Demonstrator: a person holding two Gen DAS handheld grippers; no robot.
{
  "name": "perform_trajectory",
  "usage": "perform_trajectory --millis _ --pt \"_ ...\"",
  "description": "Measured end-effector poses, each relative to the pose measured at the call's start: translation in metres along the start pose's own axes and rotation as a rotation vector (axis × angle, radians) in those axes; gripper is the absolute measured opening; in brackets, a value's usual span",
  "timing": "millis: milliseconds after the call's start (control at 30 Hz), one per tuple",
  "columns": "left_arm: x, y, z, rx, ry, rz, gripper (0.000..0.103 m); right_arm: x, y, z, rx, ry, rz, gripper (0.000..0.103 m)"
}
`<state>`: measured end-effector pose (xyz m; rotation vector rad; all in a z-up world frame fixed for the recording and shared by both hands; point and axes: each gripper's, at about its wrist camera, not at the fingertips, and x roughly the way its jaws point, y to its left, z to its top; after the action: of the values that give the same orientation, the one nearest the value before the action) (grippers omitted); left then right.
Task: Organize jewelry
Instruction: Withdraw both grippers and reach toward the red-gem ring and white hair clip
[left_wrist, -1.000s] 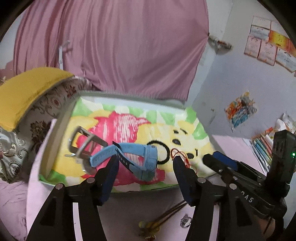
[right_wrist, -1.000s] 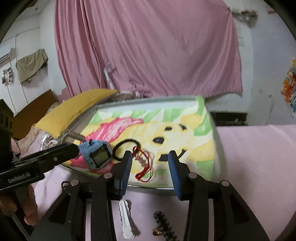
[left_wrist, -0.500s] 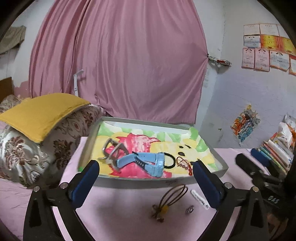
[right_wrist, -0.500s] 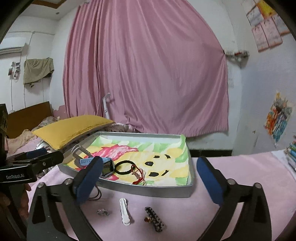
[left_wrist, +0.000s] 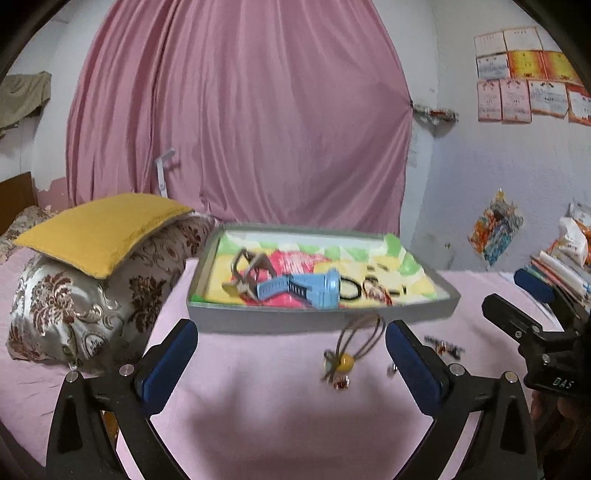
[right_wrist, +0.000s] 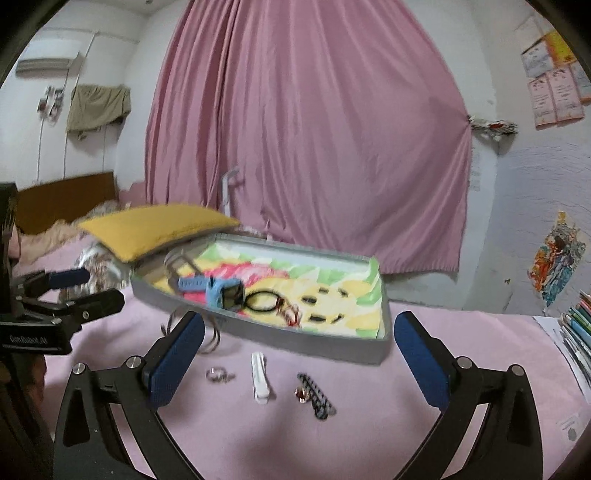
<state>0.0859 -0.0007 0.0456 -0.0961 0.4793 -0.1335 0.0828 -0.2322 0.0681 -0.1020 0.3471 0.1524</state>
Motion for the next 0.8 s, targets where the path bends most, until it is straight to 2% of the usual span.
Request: perform_trajectory --millis 167,300,367,533,567,733,800 --pt "0.016 0.008 -0.008 -0.020 0.130 -0.065 0.102 0.009 -0.003 -0.004 -0.008 0.075 0.039 0.101" --pt "0.027 0.010 -0.012 -0.036 0.199 -0.096 0.102 0.019 -0.002 -0.007 -0.012 0.144 0.083 0.100" --pt "0.031 0.009 -0.014 -0.037 0.226 -0.110 0.102 0.025 -0.001 -0.010 -0.021 0.179 0.102 0.097" --pt "0.040 0.004 -0.019 -0.028 0.295 -0.150 0.080 0.037 0.003 -0.015 -0.037 0.260 0.162 0.061" --pt "0.041 0.002 -0.019 -0.028 0.303 -0.156 0.078 0.040 0.004 -0.016 -0.042 0.277 0.176 0.058" --pt "0.048 -0.007 -0.022 -0.009 0.349 -0.194 0.053 0.054 0.008 -0.022 -0.060 0.360 0.224 0.039" --pt "0.051 -0.010 -0.022 0.001 0.361 -0.204 0.047 0.060 0.008 -0.025 -0.056 0.393 0.246 0.037"
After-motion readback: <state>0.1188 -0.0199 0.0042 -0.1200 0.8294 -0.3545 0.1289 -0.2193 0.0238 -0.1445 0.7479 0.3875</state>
